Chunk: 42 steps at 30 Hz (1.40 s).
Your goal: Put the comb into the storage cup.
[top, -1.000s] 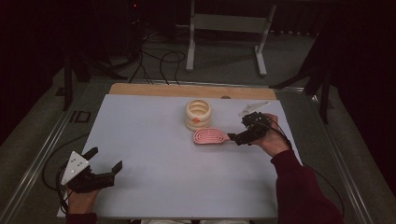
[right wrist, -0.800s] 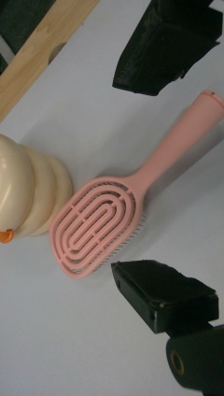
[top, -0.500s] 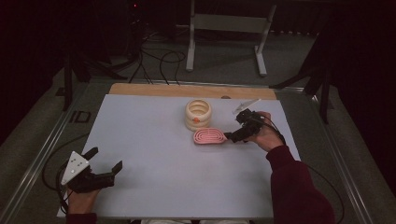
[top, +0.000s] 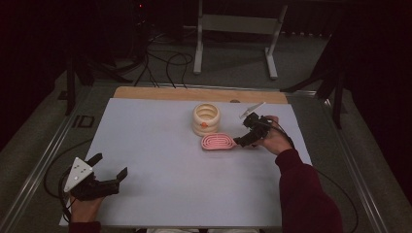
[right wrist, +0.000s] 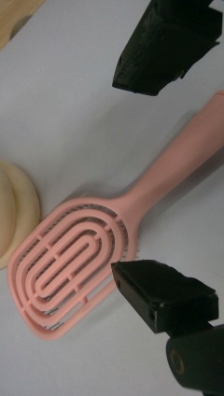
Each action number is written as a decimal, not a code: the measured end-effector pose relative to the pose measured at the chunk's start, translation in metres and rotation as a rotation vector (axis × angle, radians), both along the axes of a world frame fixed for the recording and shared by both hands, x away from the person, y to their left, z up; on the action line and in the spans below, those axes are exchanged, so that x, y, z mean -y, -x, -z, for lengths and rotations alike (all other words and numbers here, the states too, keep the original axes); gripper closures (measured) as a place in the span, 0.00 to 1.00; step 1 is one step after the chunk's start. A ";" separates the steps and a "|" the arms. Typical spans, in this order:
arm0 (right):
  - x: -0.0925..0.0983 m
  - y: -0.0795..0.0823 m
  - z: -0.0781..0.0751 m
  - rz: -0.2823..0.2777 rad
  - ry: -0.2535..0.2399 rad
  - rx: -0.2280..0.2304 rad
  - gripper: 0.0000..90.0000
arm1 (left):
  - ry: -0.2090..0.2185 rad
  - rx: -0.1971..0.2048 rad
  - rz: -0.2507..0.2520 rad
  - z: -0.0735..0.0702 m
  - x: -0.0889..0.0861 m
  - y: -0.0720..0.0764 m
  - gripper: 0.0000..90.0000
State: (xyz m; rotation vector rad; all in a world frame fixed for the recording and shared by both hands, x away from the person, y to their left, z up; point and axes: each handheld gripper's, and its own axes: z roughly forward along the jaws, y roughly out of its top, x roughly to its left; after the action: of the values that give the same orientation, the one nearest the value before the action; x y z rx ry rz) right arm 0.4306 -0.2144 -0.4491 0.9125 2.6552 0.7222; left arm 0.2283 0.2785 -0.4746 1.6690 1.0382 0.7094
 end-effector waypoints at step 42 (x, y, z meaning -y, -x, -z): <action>-0.008 -0.006 0.035 -0.164 0.054 -0.136 0.39 | -0.004 -0.007 -0.008 0.001 -0.001 0.000 0.00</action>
State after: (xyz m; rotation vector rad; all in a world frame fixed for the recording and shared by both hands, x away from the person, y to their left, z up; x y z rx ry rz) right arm 0.4369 -0.2062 -0.4845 0.7625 2.8806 0.6414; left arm 0.2282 0.2796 -0.4753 1.6721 1.0493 0.7118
